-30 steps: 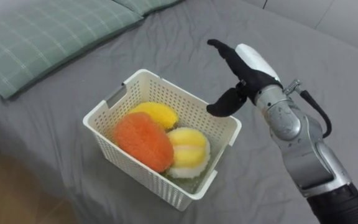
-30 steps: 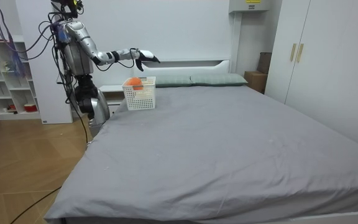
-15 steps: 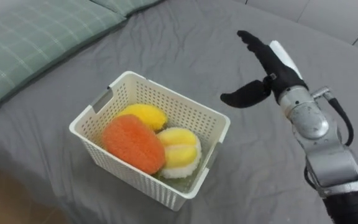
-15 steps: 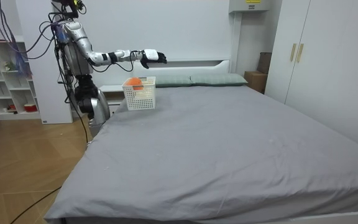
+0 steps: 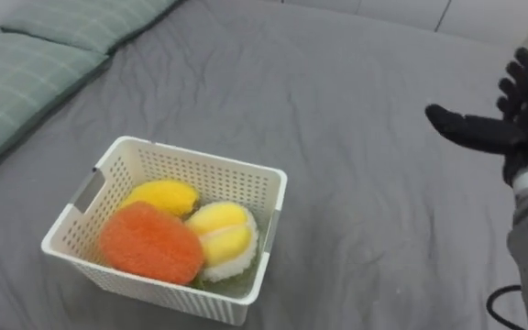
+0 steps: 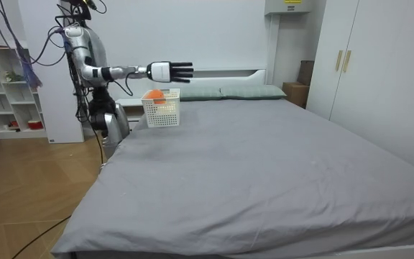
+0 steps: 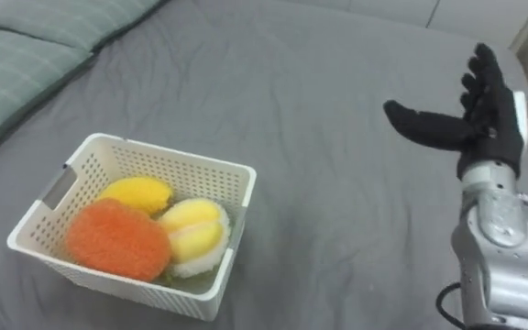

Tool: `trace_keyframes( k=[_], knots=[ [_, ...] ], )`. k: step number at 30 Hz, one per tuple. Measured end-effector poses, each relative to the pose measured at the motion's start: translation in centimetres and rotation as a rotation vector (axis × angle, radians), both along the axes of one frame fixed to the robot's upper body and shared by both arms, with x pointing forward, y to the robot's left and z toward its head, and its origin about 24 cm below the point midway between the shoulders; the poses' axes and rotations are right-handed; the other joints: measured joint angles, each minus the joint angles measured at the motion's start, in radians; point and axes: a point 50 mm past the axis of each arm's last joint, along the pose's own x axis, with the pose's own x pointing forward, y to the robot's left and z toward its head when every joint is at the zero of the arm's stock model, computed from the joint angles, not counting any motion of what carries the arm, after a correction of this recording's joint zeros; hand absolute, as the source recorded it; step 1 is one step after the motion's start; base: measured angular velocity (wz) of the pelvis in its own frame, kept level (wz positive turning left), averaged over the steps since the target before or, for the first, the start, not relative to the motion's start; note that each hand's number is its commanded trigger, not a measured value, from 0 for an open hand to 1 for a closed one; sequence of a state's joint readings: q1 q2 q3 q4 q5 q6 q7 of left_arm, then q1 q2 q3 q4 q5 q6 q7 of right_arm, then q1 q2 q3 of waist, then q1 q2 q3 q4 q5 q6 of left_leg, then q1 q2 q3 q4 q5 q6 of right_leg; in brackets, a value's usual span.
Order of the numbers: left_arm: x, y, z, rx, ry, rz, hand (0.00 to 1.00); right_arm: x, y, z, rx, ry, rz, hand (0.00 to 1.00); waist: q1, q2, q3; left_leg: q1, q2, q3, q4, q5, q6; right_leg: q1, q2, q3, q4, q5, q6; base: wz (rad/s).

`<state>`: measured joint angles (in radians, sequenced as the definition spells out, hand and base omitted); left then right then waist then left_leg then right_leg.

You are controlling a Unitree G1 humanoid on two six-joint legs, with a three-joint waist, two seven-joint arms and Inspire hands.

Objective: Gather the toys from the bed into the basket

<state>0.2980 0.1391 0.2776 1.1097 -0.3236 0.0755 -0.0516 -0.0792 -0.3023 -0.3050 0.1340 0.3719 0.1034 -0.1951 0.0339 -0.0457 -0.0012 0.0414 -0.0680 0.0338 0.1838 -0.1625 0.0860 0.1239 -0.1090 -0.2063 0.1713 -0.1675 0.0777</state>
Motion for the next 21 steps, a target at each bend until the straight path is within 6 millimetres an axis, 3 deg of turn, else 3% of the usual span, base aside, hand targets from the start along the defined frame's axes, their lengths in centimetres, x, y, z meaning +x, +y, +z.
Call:
trace_keyframes(
  k=[7, 14, 16, 19, 21],
  knots=[
    [-0.2, 0.5, 0.2, 0.013, 0.005, -0.017, 0.0, -2.7, -2.4, -2.4, 0.143, 0.045, -0.173, 0.0, -0.057, 0.011, 0.0005, 0.012, 0.024, 0.065, 0.004, -0.023, -0.009, -0.01, 0.02, 0.065, 0.002, 0.004, -0.006, -0.31],
    [0.6, 0.7, 0.3, 0.013, -0.022, -0.021, 0.0, -6.1, -3.7, -7.4, 0.219, 0.24, -0.278, 0.0, -0.087, 0.009, -0.0018, 0.028, 0.046, 0.124, 0.001, -0.037, -0.017, -0.027, 0.033, 0.086, 0.016, 0.006, -0.012, -0.23],
    [1.1, 0.9, 0.4, 0.021, -0.035, -0.028, 0.0, -8.7, -4.0, -10.6, 0.31, 0.36, -0.35, 0.0, -0.088, 0.001, -0.0007, 0.04, 0.05, 0.125, 0.0, -0.042, -0.02, -0.018, 0.038, 0.093, 0.016, 0.006, -0.012, -0.07],
    [1.2, 0.9, 0.4, 0.022, -0.037, -0.029, 0.0, -11.6, -3.9, -13.6, 0.365, 0.496, -0.408, 0.0, -0.093, -0.001, 0.0008, 0.039, 0.052, 0.127, -0.001, -0.044, -0.021, -0.019, 0.04, 0.095, 0.015, 0.005, -0.013, -0.05],
    [1.5, 0.8, 0.3, 0.017, -0.046, -0.034, 0.0, -14.8, -3.2, -16.4, 0.423, 0.636, -0.459, 0.0, -0.1, -0.001, 0.0005, 0.039, 0.054, 0.13, 0.0, -0.046, -0.023, -0.021, 0.041, 0.098, 0.015, 0.003, -0.017, -0.05]
  ],
)
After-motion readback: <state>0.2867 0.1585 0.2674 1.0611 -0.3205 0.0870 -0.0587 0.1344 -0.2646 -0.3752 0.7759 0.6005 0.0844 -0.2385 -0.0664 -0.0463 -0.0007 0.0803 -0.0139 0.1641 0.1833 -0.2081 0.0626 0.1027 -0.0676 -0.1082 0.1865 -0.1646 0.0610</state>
